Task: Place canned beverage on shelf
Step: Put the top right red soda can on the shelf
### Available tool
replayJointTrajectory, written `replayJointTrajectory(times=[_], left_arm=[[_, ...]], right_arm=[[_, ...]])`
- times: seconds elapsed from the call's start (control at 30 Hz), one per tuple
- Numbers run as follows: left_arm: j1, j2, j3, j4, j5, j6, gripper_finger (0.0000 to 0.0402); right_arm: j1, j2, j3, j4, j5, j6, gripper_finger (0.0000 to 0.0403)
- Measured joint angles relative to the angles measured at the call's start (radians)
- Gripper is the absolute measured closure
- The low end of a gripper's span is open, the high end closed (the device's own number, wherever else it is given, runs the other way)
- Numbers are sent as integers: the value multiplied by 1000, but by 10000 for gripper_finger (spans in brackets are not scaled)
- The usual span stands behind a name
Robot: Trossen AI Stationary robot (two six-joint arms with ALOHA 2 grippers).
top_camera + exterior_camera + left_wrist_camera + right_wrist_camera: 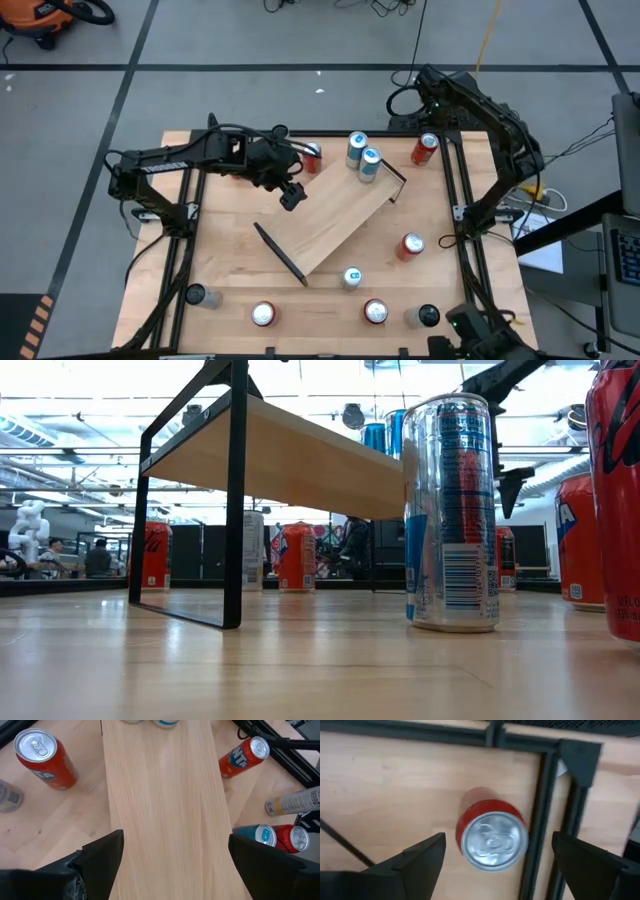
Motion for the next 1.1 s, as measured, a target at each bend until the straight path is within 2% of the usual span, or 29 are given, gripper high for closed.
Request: replayJointTrajectory(times=[0.13,0.5,1.1], left_arm=[[1,0,0,-1,0,0,39],[0,0,0,-2,0,1,39],[0,0,0,-3,0,10,39]], right_arm=[[1,32,0,-10,-36,-8,59],[0,55,0,-19,-29,-37,59],[1,170,-1,-24,-27,-75,62]])
